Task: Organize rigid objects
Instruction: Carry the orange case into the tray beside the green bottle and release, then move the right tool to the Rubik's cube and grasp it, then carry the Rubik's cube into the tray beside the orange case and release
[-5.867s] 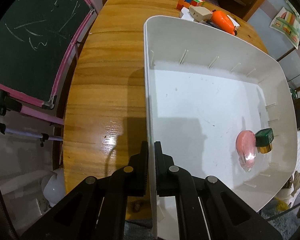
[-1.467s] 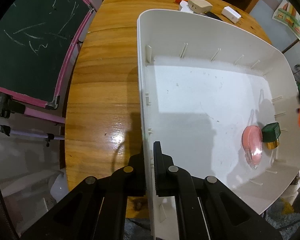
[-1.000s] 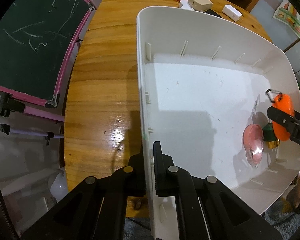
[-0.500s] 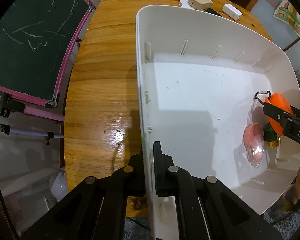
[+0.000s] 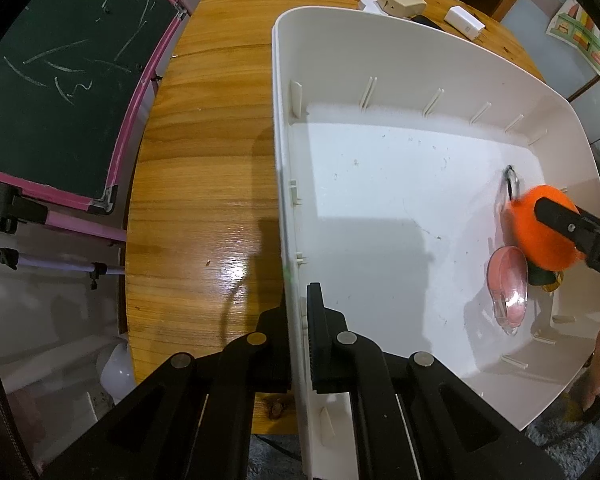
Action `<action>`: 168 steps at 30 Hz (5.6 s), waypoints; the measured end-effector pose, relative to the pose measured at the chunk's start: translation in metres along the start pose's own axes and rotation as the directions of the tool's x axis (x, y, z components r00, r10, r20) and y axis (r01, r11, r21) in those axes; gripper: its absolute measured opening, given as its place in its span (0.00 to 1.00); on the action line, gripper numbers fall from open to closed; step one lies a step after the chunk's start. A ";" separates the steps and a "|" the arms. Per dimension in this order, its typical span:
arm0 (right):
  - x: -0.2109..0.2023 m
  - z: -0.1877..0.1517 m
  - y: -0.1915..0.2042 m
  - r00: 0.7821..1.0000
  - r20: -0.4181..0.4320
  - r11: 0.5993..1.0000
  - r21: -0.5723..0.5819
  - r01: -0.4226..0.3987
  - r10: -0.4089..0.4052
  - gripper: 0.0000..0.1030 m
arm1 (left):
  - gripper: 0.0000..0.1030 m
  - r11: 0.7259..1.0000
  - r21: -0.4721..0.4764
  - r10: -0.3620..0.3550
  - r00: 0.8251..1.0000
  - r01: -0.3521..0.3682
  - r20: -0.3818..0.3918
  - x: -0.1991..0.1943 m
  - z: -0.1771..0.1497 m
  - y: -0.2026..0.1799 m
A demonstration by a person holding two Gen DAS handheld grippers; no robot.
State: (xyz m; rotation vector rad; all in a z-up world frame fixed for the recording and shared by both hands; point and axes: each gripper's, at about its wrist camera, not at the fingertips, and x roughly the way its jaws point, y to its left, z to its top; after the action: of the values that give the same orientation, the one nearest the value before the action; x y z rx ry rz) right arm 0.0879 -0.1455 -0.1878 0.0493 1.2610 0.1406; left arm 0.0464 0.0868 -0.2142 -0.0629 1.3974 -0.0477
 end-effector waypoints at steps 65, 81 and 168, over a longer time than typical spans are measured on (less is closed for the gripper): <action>-0.032 0.300 0.096 0.991 0.128 0.913 -0.402 0.074 -0.024 0.79 | 0.05 0.999 -0.017 -0.032 0.999 0.032 0.013 -0.007 0.001 0.004; 0.116 0.306 0.098 0.992 -0.107 0.897 -0.442 0.014 -0.069 0.79 | 0.05 1.000 -0.001 -0.012 1.000 0.012 -0.015 -0.001 0.000 0.002; 0.025 -0.008 0.088 0.998 -0.053 0.949 -0.311 -0.042 0.027 0.55 | 0.05 0.998 -0.023 -0.056 0.997 0.057 0.059 -0.007 -0.005 0.010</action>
State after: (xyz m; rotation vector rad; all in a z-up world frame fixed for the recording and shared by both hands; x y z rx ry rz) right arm 0.0804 -0.0552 -0.2035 -0.2073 1.2729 0.3723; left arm 0.0408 0.0970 -0.2092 -0.1234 1.3376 -0.0751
